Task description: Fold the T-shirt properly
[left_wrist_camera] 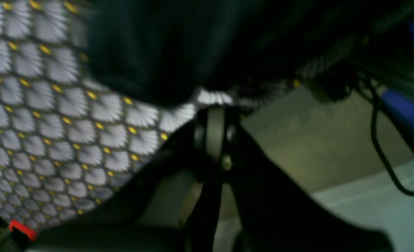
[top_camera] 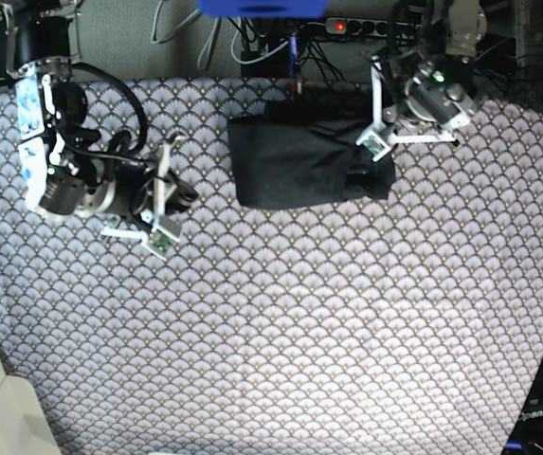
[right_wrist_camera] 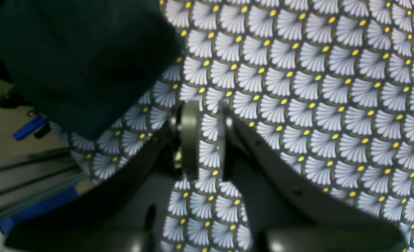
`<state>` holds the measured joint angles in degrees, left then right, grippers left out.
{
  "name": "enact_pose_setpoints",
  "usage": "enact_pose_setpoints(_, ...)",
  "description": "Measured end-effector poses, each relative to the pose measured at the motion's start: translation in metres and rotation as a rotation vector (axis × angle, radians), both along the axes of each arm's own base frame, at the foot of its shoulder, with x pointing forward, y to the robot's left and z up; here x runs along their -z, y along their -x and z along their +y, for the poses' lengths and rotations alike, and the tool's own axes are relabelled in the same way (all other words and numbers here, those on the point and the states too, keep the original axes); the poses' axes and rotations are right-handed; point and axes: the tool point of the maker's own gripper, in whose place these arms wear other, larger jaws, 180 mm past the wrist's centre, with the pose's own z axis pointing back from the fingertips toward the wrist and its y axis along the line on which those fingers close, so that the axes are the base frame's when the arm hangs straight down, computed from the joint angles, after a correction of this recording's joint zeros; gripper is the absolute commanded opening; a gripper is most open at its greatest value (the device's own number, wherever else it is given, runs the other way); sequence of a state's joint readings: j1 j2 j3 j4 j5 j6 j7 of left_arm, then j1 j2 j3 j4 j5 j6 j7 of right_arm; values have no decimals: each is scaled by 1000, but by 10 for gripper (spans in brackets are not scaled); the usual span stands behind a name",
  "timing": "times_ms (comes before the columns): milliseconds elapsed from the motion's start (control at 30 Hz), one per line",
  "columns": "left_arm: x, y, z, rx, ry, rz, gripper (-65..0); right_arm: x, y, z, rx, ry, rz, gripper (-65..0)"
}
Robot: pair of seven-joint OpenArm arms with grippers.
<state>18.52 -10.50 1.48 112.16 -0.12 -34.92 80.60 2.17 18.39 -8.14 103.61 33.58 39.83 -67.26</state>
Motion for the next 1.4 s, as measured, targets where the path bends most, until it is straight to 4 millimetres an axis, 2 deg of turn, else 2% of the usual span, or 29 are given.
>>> enact_pose_setpoints(133,1,2,-22,47,53,0,-650,0,0,3,-1,-8,1,-577)
enact_pose_setpoints(200,7,3,-16,34,30,24,-650,1,1,2,-1,-6,3,-577)
enact_pose_setpoints(400,23,-18,-13,1,12,67,-650,3,5,3,-3,-5,14,-577)
enact_pose_setpoints(833,17,-65,-17,-19,20,15,-650,3,3,-13,-3,44,6,-577)
enact_pose_setpoints(933,17,-65,-17,-19,19,14,-650,-4,-6,-16,-8,52,-18,-577)
enact_pose_setpoints(1067,18,-65,-17,-19,19,14,-650,-14,-30,-19,11,42,-55,-577)
enact_pose_setpoints(1167,18,-66,-15,-27,22,13,-650,-5,-39,-14,-2,37,-31,-577)
enact_pose_setpoints(1267,17,-68,-14,-78,53,7,-650,5,-48,1,-15,-24,-5,-577)
enact_pose_setpoints(1400,16,-71,-8,-126,70,-2,-650,31,-42,14,-46,-29,60,-577)
